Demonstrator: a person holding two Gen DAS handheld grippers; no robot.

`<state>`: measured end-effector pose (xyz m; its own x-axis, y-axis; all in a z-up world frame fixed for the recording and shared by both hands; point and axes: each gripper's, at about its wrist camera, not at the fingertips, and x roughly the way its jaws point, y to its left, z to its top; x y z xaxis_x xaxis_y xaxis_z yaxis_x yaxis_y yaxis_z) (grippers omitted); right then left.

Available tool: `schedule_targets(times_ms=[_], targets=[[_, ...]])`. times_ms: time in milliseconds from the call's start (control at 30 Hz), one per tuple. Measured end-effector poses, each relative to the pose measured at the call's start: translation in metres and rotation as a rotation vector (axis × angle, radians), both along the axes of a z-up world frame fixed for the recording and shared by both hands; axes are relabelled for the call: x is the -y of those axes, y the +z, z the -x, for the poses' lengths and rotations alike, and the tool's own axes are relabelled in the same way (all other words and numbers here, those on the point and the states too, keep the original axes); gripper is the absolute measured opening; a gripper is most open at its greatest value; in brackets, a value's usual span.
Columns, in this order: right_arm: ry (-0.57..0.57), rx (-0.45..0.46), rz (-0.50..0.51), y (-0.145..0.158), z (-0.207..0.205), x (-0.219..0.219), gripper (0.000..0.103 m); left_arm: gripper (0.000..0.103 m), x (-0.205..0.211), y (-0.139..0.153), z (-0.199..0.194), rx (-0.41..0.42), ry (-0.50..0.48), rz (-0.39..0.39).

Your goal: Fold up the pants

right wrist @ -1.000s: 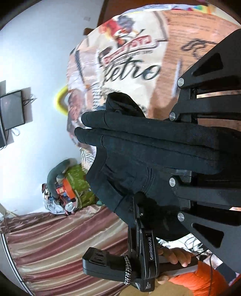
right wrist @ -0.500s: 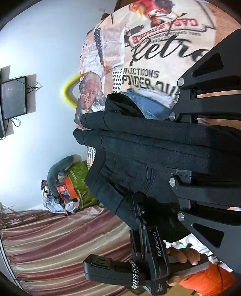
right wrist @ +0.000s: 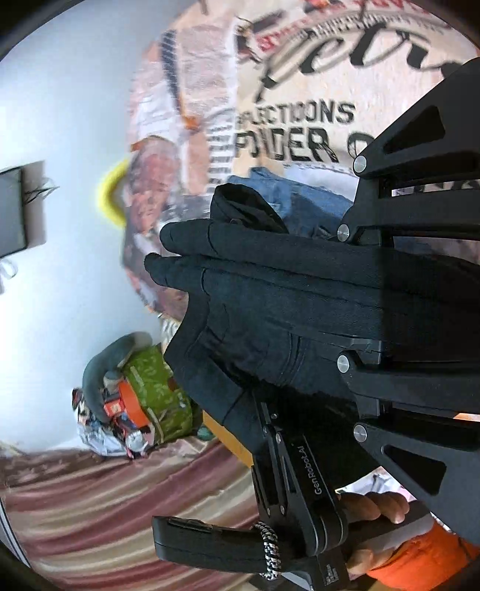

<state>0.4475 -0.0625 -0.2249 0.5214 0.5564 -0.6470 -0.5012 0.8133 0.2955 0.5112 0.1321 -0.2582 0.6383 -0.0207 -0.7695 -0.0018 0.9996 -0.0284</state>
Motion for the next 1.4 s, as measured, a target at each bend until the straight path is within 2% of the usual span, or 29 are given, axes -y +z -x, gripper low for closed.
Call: schedule_targets(times_ms=[133,200,333,433,533,667,900,1200,1400], targets=[[-0.003,-0.11,0.045,-0.034,-0.012,-0.001,0.022,0.03,0.0,-0.046,-0.02,-0.12,-0.016,-0.001],[0.007,-0.153,0.081,-0.049,-0.011,0.0,0.025,0.034,-0.001,-0.061,-0.022,-0.155,0.003,0.002],[-0.019,-0.146,0.114,-0.044,0.002,0.013,0.036,0.046,0.0,-0.052,-0.013,-0.122,0.042,-0.019],[-0.024,-0.154,0.125,-0.038,0.01,0.026,0.037,0.046,-0.008,-0.043,-0.008,-0.111,0.07,-0.039],[-0.049,-0.133,0.168,-0.027,0.021,0.033,0.046,0.046,-0.014,-0.029,0.007,-0.08,0.098,-0.067],[-0.063,-0.108,0.174,-0.005,0.039,0.046,0.047,0.046,-0.021,0.001,0.035,-0.05,0.096,-0.076],[-0.055,0.047,0.125,0.063,0.09,0.058,0.047,0.046,-0.007,0.081,0.105,0.078,0.053,-0.068],[-0.037,0.287,0.001,0.165,0.186,0.065,0.047,0.049,0.023,0.202,0.225,0.33,-0.011,-0.02],[-0.048,0.46,-0.053,0.214,0.252,0.074,0.047,0.05,0.038,0.251,0.308,0.485,-0.017,-0.02]])
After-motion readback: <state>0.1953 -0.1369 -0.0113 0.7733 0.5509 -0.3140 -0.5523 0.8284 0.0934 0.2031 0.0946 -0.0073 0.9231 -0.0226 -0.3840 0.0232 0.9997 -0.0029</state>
